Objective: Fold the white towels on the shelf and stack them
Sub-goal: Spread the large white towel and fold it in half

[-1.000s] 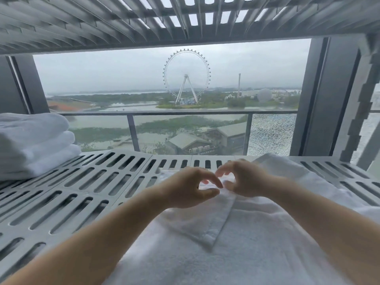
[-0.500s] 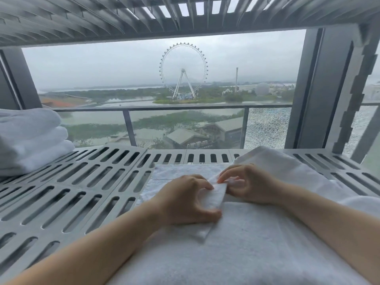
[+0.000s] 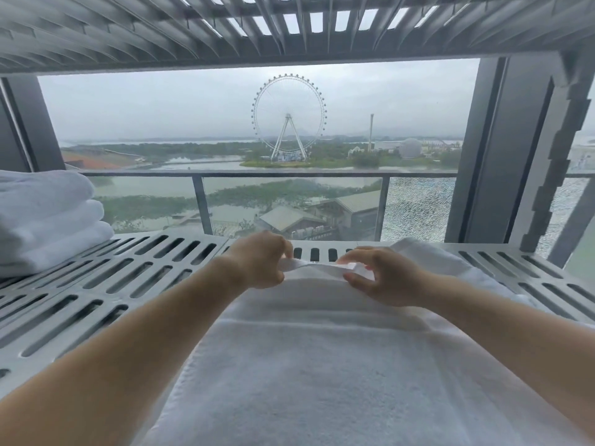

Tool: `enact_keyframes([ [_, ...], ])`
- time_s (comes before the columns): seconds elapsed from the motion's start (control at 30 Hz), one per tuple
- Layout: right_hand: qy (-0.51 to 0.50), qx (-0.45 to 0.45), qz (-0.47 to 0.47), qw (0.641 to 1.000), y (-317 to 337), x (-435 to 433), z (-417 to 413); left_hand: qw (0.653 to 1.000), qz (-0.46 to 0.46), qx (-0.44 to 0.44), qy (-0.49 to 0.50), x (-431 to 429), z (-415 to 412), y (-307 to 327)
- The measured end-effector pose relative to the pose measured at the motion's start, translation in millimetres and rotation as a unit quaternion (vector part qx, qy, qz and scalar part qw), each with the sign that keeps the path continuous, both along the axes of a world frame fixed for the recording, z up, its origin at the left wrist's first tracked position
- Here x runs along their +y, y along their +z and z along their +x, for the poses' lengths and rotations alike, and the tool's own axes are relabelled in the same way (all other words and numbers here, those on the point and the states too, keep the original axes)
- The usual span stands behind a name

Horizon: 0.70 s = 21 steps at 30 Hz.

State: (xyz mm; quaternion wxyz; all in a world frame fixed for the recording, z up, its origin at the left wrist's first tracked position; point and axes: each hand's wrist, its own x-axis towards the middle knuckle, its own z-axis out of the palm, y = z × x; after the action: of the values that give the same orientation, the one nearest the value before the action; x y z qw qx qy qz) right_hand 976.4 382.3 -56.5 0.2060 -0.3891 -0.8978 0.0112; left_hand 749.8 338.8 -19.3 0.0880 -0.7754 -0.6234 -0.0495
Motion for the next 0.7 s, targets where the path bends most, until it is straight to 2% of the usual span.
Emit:
enact_keyframes([
  [0.13,-0.025,-0.022,0.002,0.999,-0.5,23.6,-1.4,0.999,-0.029,0.007,0.032,20.6,0.4,-15.3],
  [0.27,-0.022,-0.046,-0.022,0.998,-6.8,43.2,-8.4,0.999,-0.001,-0.033,0.022,37.6,9.2,-33.2],
  [0.4,-0.043,0.035,-0.034,0.998,-21.7,56.7,-11.8,0.994,0.031,-0.102,-0.012,46.7,13.0,-54.2],
  [0.53,-0.041,0.070,-0.032,0.996,-27.2,63.4,-10.3,0.988,0.034,-0.149,-0.027,47.9,7.7,-57.2],
  [0.7,-0.026,0.067,-0.020,0.997,-26.2,62.0,-10.3,0.991,0.072,-0.111,-0.017,46.8,10.8,-57.3],
])
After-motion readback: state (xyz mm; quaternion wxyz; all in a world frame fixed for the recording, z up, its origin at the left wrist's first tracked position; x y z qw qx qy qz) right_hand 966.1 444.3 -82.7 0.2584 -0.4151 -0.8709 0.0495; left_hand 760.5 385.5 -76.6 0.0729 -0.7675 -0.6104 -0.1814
